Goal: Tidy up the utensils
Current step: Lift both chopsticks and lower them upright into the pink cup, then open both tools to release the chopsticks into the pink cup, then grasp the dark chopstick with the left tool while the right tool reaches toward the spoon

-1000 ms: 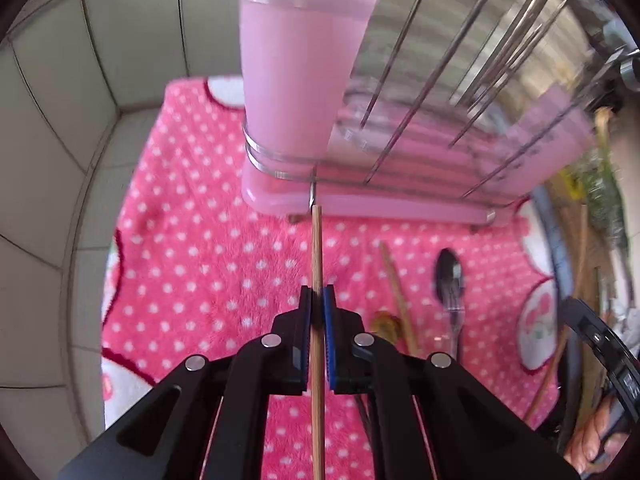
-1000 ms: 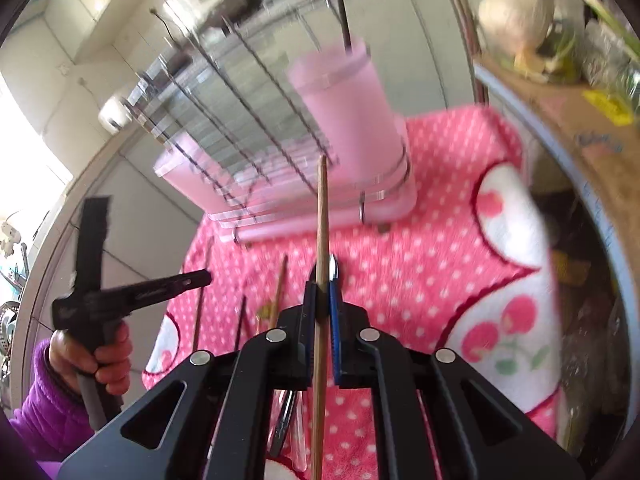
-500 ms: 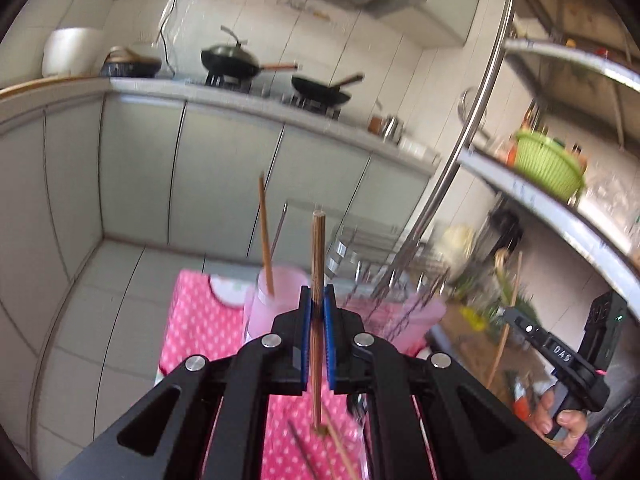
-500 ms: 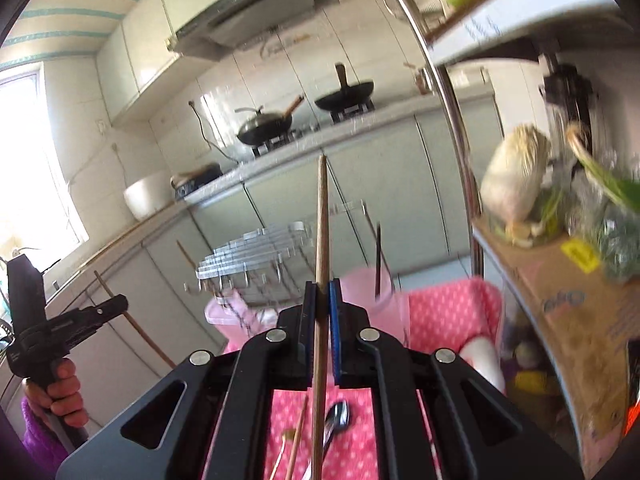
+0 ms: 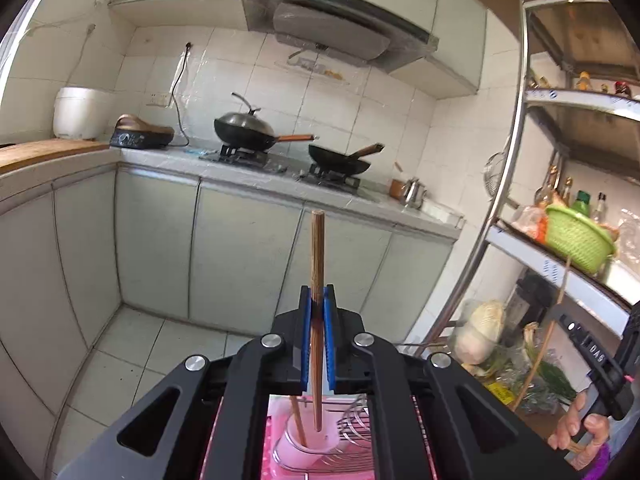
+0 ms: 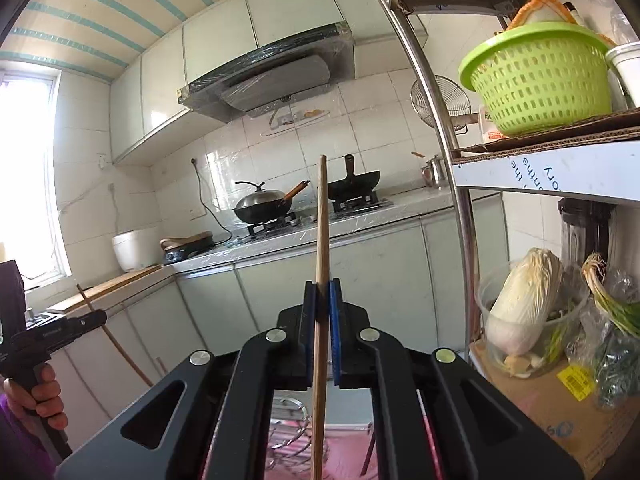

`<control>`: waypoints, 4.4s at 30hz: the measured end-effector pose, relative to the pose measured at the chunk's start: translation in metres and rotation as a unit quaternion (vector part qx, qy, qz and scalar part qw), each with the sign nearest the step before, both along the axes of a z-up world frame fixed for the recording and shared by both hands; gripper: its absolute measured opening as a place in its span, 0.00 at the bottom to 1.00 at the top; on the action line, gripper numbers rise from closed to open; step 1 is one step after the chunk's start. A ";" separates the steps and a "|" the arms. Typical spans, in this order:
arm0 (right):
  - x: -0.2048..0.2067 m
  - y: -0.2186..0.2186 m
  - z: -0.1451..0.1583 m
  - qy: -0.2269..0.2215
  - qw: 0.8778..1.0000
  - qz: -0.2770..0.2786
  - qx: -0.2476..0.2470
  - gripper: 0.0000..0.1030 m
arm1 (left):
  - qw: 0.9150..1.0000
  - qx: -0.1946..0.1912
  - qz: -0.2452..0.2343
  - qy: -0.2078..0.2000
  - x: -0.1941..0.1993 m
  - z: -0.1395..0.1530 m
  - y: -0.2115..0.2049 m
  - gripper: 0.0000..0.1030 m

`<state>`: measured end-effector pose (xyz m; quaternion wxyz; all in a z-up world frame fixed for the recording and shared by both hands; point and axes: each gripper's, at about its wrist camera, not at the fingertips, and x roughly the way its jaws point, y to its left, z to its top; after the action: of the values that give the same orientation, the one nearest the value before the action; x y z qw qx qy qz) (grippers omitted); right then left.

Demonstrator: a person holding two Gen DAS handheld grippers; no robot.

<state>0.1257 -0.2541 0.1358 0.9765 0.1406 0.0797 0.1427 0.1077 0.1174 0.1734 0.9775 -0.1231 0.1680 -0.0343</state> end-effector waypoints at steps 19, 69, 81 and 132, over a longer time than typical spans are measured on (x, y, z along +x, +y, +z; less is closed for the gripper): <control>0.033 -0.010 -0.053 0.009 0.999 -0.032 0.030 0.07 | 0.995 -0.035 -0.019 0.094 0.040 -0.093 0.005 0.05; -0.009 -0.002 -0.102 0.129 0.992 0.005 0.007 0.48 | 0.994 -0.037 -0.026 0.095 -0.008 -0.096 0.007 0.52; -0.061 0.025 -0.158 0.249 0.966 0.072 -0.019 0.48 | 0.969 -0.010 -0.077 0.234 -0.042 -0.160 -0.030 0.55; 0.025 0.070 -0.284 0.475 0.871 0.121 0.028 0.24 | 0.886 -0.103 -0.083 0.444 -0.032 -0.302 -0.042 0.04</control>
<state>0.1504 -0.1838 -0.1483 0.7915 0.2077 0.5464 0.1782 0.0756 0.0755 -0.1291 0.7758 -0.2115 0.5899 -0.0744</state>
